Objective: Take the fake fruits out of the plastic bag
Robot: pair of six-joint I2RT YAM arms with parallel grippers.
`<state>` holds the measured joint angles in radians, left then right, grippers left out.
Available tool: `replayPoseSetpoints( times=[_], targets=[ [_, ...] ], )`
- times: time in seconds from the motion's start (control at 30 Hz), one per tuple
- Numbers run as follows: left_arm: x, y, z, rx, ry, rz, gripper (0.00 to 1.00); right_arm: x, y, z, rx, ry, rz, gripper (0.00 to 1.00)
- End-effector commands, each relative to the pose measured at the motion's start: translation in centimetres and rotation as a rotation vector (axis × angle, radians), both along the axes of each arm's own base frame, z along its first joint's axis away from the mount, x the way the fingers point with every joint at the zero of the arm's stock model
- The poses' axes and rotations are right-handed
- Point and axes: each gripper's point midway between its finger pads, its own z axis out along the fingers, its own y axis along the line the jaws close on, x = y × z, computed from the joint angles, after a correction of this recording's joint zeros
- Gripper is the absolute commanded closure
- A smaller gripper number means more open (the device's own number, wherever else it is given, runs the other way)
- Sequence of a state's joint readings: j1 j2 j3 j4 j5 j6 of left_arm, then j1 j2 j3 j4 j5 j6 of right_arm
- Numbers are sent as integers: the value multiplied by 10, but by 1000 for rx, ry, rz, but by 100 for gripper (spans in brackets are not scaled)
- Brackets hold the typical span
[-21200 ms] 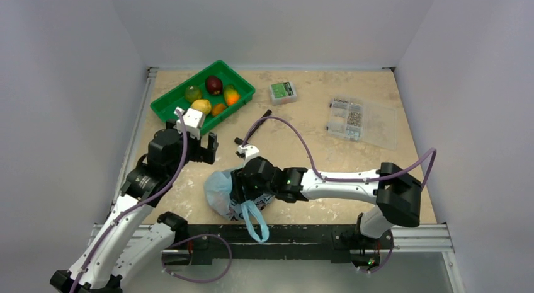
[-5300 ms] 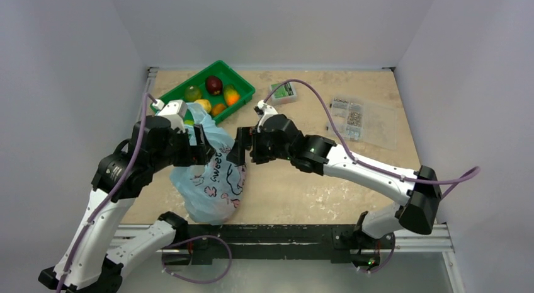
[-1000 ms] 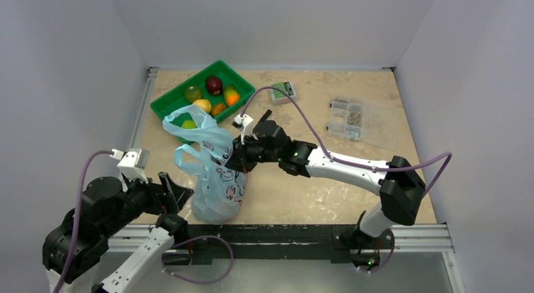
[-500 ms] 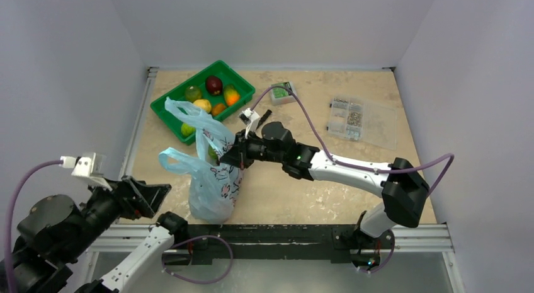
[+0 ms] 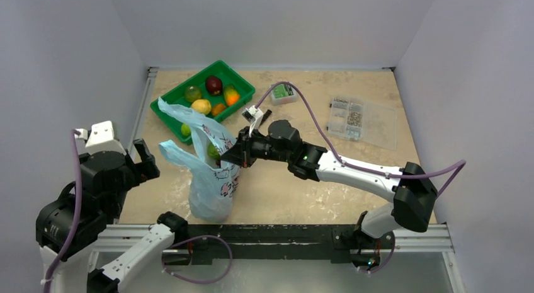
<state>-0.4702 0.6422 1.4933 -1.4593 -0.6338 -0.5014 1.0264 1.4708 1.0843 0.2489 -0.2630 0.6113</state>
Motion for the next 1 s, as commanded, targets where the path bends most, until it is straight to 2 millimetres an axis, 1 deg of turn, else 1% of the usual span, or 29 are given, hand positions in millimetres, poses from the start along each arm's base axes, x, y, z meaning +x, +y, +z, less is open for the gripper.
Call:
replayPoseSetpoints(
  times=[0.0,0.03,0.1,0.13,0.2,0.27,0.37,0.43,0.53,0.57,0.6,0.67,0.73,0.83,0.97],
  targets=[
    [-12,12,34,-59,-167,28,6,-5,-1,29,52,-94,42,100],
    [-15,7,39,-98,-191,1,5,-7,-1,28,53,-104,55,100],
    [-19,5,49,-150,-229,-8,4,-10,-2,27,65,-125,73,100],
    [-17,2,54,-165,-241,-15,4,-11,-3,28,77,-141,77,100],
    [-6,-7,58,-159,-223,-39,2,-18,-6,28,104,-167,108,100],
    [9,-14,54,-127,-151,-31,1,-23,-9,24,120,-188,125,100],
    [36,-37,37,-109,-47,-70,0,-26,-16,20,138,-212,126,100],
    [48,-55,23,-152,-17,-110,0,-27,-20,18,145,-223,126,100],
    [63,-89,-6,-284,35,-196,0,-30,-20,20,158,-241,144,100],
    [64,-107,-16,-352,71,-252,0,-30,-20,21,163,-241,144,100],
    [66,-116,-24,-404,89,-275,0,-30,-21,21,171,-234,141,100],
    [71,-125,-44,-472,124,-265,1,-30,-23,25,185,-237,140,100],
    [73,-131,-55,-529,133,-254,3,-31,-25,28,195,-238,136,100],
    [81,-146,-72,-624,141,-262,8,-33,-27,32,205,-245,134,100],
    [95,-163,-89,-732,118,-280,9,-33,-29,36,214,-249,135,100]
  ],
)
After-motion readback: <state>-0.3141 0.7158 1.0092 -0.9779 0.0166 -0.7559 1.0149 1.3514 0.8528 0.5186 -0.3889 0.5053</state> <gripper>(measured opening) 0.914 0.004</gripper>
